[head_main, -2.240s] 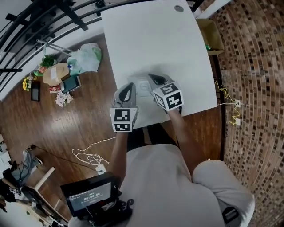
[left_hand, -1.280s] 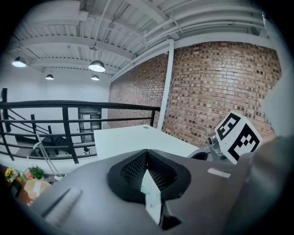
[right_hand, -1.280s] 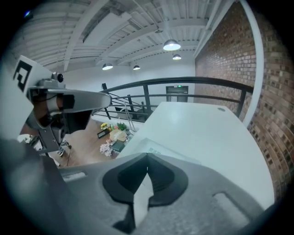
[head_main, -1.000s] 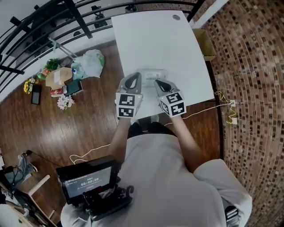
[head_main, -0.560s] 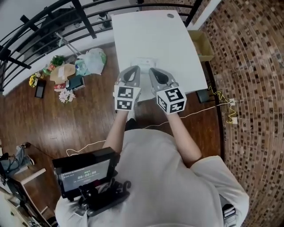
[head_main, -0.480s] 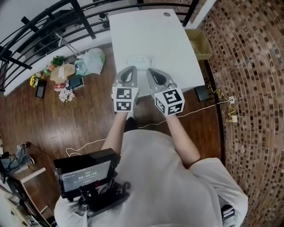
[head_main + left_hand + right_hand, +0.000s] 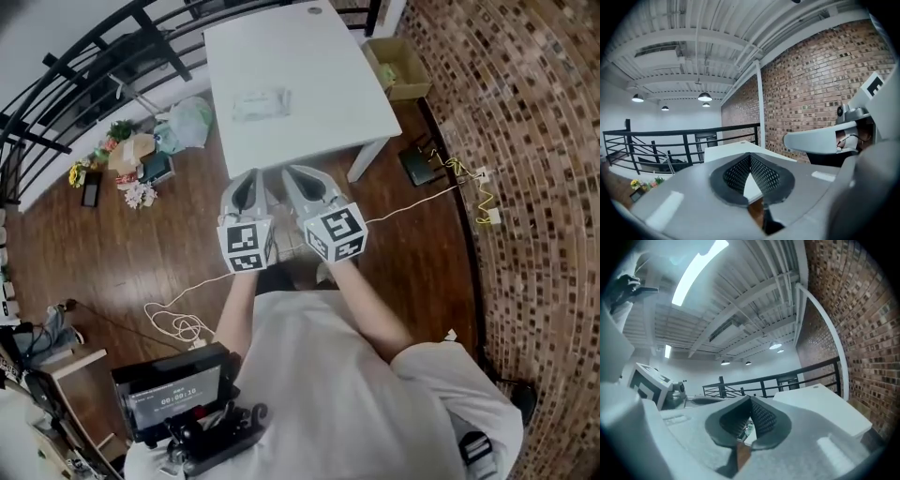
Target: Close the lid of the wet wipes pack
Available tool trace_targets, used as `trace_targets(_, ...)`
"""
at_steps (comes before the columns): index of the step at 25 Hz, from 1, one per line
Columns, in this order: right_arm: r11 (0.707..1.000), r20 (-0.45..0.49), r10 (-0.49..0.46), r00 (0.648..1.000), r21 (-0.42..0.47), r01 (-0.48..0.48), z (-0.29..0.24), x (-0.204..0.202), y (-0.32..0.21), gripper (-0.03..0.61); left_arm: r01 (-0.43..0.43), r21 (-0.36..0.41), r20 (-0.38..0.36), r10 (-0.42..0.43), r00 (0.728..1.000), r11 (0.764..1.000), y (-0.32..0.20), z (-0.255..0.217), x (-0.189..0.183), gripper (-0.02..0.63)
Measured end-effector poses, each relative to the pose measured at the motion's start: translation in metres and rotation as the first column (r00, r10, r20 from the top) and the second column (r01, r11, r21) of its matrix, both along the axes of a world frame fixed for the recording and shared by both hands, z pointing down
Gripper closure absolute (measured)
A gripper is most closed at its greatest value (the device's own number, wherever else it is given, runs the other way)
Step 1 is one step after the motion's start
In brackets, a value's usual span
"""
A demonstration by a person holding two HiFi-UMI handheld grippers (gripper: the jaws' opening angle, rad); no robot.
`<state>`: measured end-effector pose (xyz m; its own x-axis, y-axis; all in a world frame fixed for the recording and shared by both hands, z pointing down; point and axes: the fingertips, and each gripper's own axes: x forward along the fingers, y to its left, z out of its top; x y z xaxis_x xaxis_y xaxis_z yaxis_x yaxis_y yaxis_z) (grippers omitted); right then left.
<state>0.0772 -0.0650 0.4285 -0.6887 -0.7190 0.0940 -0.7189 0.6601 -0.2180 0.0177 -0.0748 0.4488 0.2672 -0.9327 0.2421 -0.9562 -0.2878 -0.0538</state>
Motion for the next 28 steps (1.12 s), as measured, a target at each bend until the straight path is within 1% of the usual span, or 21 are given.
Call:
trace_targets(2,0.998,-0.073,0.034,0.997,0.048,-0.031,-0.012,-0.002,0.004,0.588,-0.012,0.040,-0.012,0.013,1.000,0.999,0.005,-0.016,-0.007,0.598)
trace_targets(4,0.994,-0.144,0.080,0.986,0.084,-0.069,-0.022,-0.015,0.010,0.588,-0.035,0.080,-0.020,0.036,0.999,0.996,0.016,-0.034,-0.025,0.597)
trace_targets(6,0.991,-0.178,0.111,0.978,0.095,-0.095,-0.029,-0.033,0.015,0.588,-0.044,0.099,-0.025,0.047,0.999,0.994,0.027,-0.045,-0.049,0.597)
trace_targets(8,0.988,-0.182,0.132,0.974,0.099,-0.115,-0.034,-0.038,0.016,0.588,-0.039,0.099,-0.022,0.042,0.999,0.994,0.034,-0.048,-0.065,0.597)
trace_targets(11,0.980,-0.168,0.179,0.969,0.121,-0.160,-0.038,-0.028,0.012,0.588,-0.049,0.101,-0.003,0.050,0.999,0.994,0.036,-0.046,-0.066,0.597)
trace_targets(12,0.978,-0.170,0.187,0.967,0.125,-0.167,-0.037,-0.025,0.010,0.588,-0.044,0.102,-0.007,0.045,0.999,0.994,0.035,-0.045,-0.066,0.597)
trace_targets(14,0.978,-0.182,0.188,0.965,0.129,-0.166,-0.033,-0.026,0.010,0.588,-0.025,0.094,-0.024,0.027,0.999,0.995,0.037,-0.038,-0.072,0.597)
trace_targets(17,0.978,-0.179,0.191,0.965,0.120,-0.171,-0.026,-0.030,0.011,0.588,-0.023,0.084,-0.022,0.025,0.999,0.996,0.041,-0.031,-0.076,0.597)
trace_targets(20,0.975,-0.173,0.202,0.964,0.129,-0.181,-0.026,-0.028,0.007,0.588,-0.040,0.102,-0.012,0.042,0.999,0.994,0.040,-0.035,-0.070,0.597)
trace_targets(23,0.974,-0.172,0.195,0.966,0.145,-0.171,-0.028,-0.032,0.005,0.588,-0.038,0.115,-0.011,0.039,0.999,0.993,0.037,-0.038,-0.071,0.597)
trace_targets(25,0.974,-0.173,0.192,0.966,0.153,-0.166,-0.029,-0.039,0.005,0.588,-0.037,0.120,-0.012,0.038,0.999,0.992,0.037,-0.039,-0.077,0.597)
trace_targets(28,0.973,-0.178,0.191,0.965,0.161,-0.163,-0.031,-0.058,0.008,0.588,-0.037,0.122,-0.013,0.039,0.999,0.992,0.040,-0.039,-0.096,0.597)
